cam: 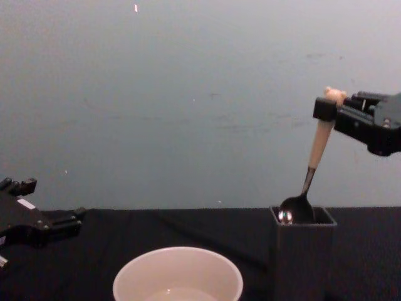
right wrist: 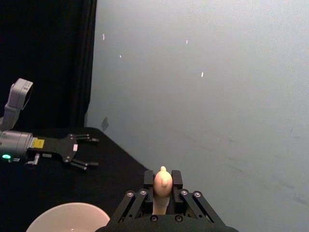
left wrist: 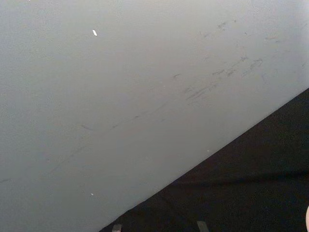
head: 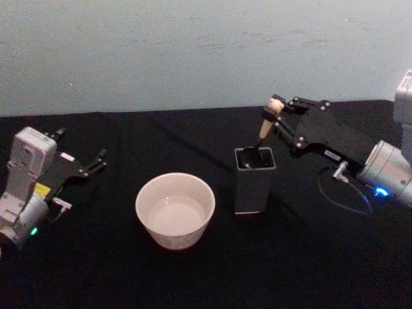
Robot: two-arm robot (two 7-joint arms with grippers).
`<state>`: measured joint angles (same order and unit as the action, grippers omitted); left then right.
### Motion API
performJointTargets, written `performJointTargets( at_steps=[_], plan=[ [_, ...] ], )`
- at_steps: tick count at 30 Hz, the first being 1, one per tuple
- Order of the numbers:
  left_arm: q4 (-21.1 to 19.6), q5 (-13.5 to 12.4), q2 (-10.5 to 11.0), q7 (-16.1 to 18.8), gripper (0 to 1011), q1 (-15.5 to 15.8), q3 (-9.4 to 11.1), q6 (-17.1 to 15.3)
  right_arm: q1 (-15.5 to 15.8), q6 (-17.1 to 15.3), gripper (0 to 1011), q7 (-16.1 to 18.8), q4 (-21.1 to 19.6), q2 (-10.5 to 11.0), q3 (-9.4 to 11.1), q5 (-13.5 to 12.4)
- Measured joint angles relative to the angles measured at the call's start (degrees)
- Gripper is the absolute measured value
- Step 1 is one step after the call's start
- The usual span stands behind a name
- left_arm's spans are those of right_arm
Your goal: Pick up the stirring spoon with one hand, stir inside the cup, then place it back in its original position.
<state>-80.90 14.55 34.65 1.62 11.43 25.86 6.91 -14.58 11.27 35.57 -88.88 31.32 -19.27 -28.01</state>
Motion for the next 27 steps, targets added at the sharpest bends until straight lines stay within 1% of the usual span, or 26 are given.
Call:
performJointTargets(
  at_steps=[4, 5, 10, 11, 14, 15, 16, 17, 20, 27],
  plan=[
    [0.0, 0.0, 0.0, 0.0, 1001, 0.0, 0.0, 0.0, -0.2, -1.98, 214, -0.33, 0.62, -0.25, -0.64, -0.1],
    [0.0, 0.0, 0.0, 0.0, 1001, 0.0, 0.0, 0.0, -0.2, -1.98, 214, -0.33, 0.62, -0.25, -0.64, -0.1],
    [0.0, 0.0, 0.0, 0.0, 1002, 0.0, 0.0, 0.0, -0.4, -5.2, 214, -1.77, 1.7, -0.76, -1.41, -0.25],
    [0.0, 0.0, 0.0, 0.0, 1002, 0.0, 0.0, 0.0, -0.4, -5.2, 214, -1.77, 1.7, -0.76, -1.41, -0.25],
    [0.0, 0.0, 0.0, 0.0, 1001, 0.0, 0.0, 0.0, -0.45, -7.26, 214, -2.84, 2.2, -1.14, -1.67, -0.56],
    [0.0, 0.0, 0.0, 0.0, 1001, 0.0, 0.0, 0.0, -0.45, -7.26, 214, -2.84, 2.2, -1.14, -1.67, -0.56],
    [0.0, 0.0, 0.0, 0.0, 1001, 0.0, 0.0, 0.0, -0.38, -8.27, 214, -3.59, 2.38, -1.33, -1.75, -0.63],
    [0.0, 0.0, 0.0, 0.0, 1001, 0.0, 0.0, 0.0, -0.38, -8.27, 214, -3.59, 2.38, -1.33, -1.75, -0.63],
    [0.0, 0.0, 0.0, 0.0, 1001, 0.0, 0.0, 0.0, -0.04, -10.14, 214, -5.09, 2.47, -1.74, -1.85, -0.75],
    [0.0, 0.0, 0.0, 0.0, 1001, 0.0, 0.0, 0.0, 0.77, -12.74, 214, -7.1, 2.15, -2.31, -1.81, -1.26]
  ],
)
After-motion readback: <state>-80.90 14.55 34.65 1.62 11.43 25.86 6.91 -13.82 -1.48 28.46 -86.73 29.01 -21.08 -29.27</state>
